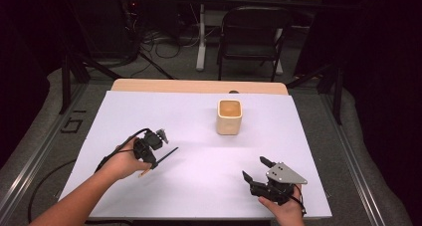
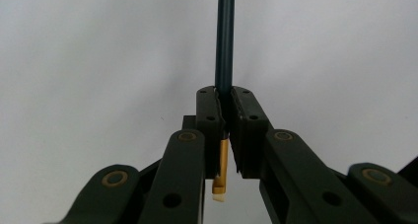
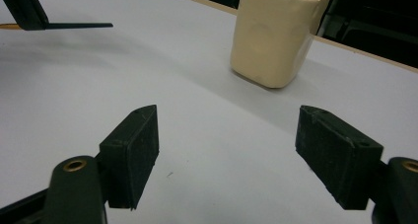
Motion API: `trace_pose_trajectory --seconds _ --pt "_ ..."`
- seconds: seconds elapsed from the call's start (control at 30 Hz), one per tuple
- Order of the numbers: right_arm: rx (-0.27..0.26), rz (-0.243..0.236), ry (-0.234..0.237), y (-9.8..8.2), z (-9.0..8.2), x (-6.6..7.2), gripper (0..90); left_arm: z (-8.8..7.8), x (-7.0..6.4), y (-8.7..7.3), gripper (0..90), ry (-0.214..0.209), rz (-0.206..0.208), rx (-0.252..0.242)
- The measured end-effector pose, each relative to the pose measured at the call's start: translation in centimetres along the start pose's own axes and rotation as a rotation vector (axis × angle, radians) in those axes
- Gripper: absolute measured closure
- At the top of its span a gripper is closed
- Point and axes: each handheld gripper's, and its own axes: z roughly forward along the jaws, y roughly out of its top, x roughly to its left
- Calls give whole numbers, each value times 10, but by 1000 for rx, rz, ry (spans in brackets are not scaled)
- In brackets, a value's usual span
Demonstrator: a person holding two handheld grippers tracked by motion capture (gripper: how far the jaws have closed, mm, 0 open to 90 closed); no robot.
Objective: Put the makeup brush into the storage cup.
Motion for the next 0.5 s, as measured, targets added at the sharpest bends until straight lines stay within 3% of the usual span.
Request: trace_pose_trajectory --seconds 0.13,0.23,0.5 --pt "-6 -13 -3 -1 3 2 256 -8 -3 1 835 5 21 -11" --pt "24 -39 4 -1 2 3 268 -11 -4 2 835 6 39 -12" --pt "42 -89 -1 -2 5 5 327 -19 -11 10 835 23 86 -9"
